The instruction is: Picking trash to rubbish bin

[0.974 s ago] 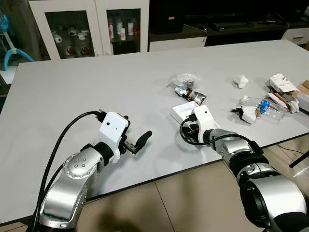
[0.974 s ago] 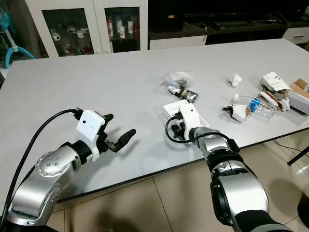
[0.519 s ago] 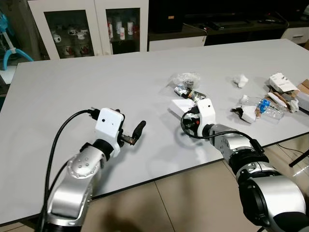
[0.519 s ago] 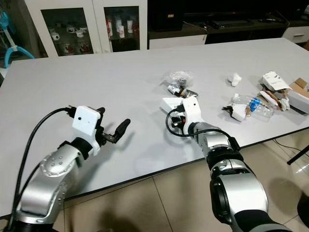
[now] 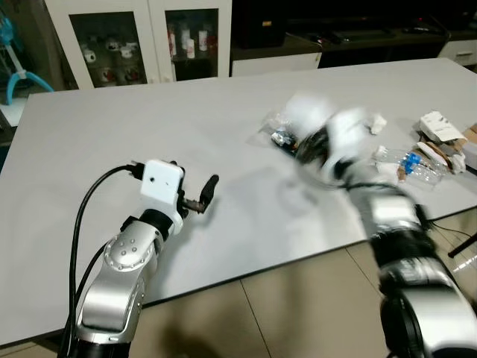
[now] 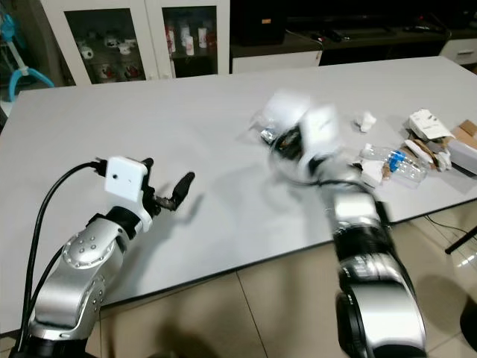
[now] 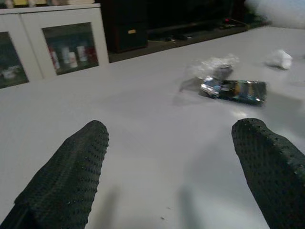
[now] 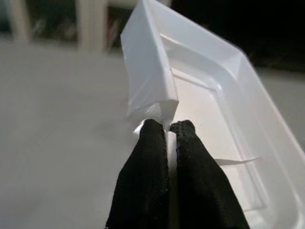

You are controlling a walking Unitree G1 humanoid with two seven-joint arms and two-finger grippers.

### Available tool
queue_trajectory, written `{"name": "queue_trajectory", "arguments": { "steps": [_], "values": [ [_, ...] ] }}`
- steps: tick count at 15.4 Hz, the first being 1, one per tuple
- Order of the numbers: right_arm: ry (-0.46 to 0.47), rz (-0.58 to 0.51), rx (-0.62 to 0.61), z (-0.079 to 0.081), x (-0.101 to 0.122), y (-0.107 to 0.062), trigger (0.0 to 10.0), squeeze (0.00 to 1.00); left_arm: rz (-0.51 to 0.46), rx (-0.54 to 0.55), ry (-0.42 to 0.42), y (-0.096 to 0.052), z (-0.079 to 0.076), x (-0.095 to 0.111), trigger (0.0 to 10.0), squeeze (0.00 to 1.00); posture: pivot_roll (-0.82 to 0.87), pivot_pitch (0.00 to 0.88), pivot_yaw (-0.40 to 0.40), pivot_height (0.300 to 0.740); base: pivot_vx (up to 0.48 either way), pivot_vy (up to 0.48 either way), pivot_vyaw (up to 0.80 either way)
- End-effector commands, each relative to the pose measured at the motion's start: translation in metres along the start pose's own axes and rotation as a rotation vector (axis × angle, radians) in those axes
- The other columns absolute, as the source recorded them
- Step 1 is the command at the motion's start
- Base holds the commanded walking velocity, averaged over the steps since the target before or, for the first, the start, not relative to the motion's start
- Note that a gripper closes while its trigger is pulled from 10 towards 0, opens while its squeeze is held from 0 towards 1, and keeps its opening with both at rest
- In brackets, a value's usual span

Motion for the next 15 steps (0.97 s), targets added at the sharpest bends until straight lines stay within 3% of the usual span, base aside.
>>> {"name": "queue_trajectory", "arguments": {
  "steps": [1,2,3,4,6,10,15],
  "values": [
    [-0.053,-0.051,-0.079,-0.013,0.007,-0.013,10.0,0.00,-0.004,0.011,-0.016,-0.001,0.001,0.004,10.0,0.00,0.01,0.000,-0.051,0.740,0.000,0.000,0.00],
    [-0.047,-0.075,-0.084,-0.010,0.004,-0.026,10.0,0.00,-0.008,-0.002,0.025,0.000,-0.002,0.004,10.0,0.00,0.02,0.000,-0.056,0.740,0.000,0.000,0.00],
    [-0.049,-0.083,-0.112,-0.007,-0.003,-0.041,10.0,0.00,-0.022,0.008,0.009,0.001,-0.001,0.007,10.0,0.00,0.00,0.000,-0.043,0.740,0.000,0.000,-0.40],
    [-0.057,-0.082,-0.117,-0.006,-0.005,-0.045,10.0,0.00,-0.028,0.015,-0.002,0.001,0.000,0.008,10.0,0.00,0.00,0.000,-0.042,0.740,0.000,0.000,-0.40],
    [0.005,-0.050,-0.152,-0.001,-0.020,-0.068,10.0,0.00,-0.091,0.012,0.083,0.006,0.000,0.020,10.0,0.00,-0.01,0.000,-0.024,0.740,0.000,0.000,-0.80],
    [0.008,-0.031,-0.197,-0.004,-0.024,-0.089,10.0,0.00,-0.104,-0.022,0.087,0.013,-0.002,0.024,10.0,0.00,-0.02,0.000,-0.005,0.740,0.262,0.000,-0.80],
    [-0.018,-0.010,-0.195,-0.008,-0.022,-0.095,10.0,0.00,-0.108,-0.014,0.071,0.017,-0.001,0.022,10.0,0.00,-0.02,0.000,-0.031,0.740,0.409,0.000,-0.75]
  ]
}}
Point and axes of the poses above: a point about 5 cm out from each wrist's last joint towards the gripper, its own y axis pointing out of the wrist towards the gripper, its own x axis along the axis of the wrist's last joint, z = x × y, the point moved 5 cm from there along y, pointing out of the wrist towards the gripper, and after that the axes turned 4 degrees about y, right-handed, at the moved point
